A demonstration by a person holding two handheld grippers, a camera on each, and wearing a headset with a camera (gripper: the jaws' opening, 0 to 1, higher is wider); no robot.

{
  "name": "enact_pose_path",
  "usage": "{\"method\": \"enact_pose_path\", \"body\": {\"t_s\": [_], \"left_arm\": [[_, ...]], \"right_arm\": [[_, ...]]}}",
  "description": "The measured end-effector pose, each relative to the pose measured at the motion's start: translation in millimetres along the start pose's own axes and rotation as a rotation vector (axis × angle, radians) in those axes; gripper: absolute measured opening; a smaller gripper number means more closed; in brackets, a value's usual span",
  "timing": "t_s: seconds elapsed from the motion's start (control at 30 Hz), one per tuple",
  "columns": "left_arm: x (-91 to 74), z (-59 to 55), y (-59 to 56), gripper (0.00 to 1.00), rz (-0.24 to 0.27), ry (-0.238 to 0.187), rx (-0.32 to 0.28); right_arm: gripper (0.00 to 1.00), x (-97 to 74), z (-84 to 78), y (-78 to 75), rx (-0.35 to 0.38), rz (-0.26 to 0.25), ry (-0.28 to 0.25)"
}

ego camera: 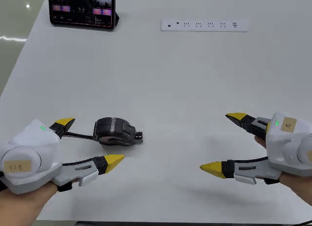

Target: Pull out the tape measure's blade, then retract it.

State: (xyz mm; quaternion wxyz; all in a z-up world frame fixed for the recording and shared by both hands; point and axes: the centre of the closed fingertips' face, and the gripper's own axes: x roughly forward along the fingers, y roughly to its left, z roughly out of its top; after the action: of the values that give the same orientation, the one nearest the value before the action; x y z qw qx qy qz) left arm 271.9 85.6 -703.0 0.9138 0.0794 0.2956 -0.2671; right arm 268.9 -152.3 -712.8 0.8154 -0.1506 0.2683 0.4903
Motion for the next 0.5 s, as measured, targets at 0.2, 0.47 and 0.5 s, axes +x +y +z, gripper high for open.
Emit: {"method": "enact_pose_path", "body": {"t_s": [0.2,0.47,0.5], "left_arm": [[-4.2,-3.5,-1.6,0.91,-0.013,0.008,0.027],[-8.7,-6.1,-7.9,0.96,-0.031,0.012,0.076],[-8.8,-6.5,-8.0,0.96,-0.032,0.014,0.079]], "right_arm": [[0.9,-5.6,-3.7,2.9,0.007,-0.012,0.007],[0.97,-13.0,-8.7,2.9,0.019,-0.025,0.017],[0.98,-14.0,-8.6,2.6,0.02,-0.027,0.014]]}}
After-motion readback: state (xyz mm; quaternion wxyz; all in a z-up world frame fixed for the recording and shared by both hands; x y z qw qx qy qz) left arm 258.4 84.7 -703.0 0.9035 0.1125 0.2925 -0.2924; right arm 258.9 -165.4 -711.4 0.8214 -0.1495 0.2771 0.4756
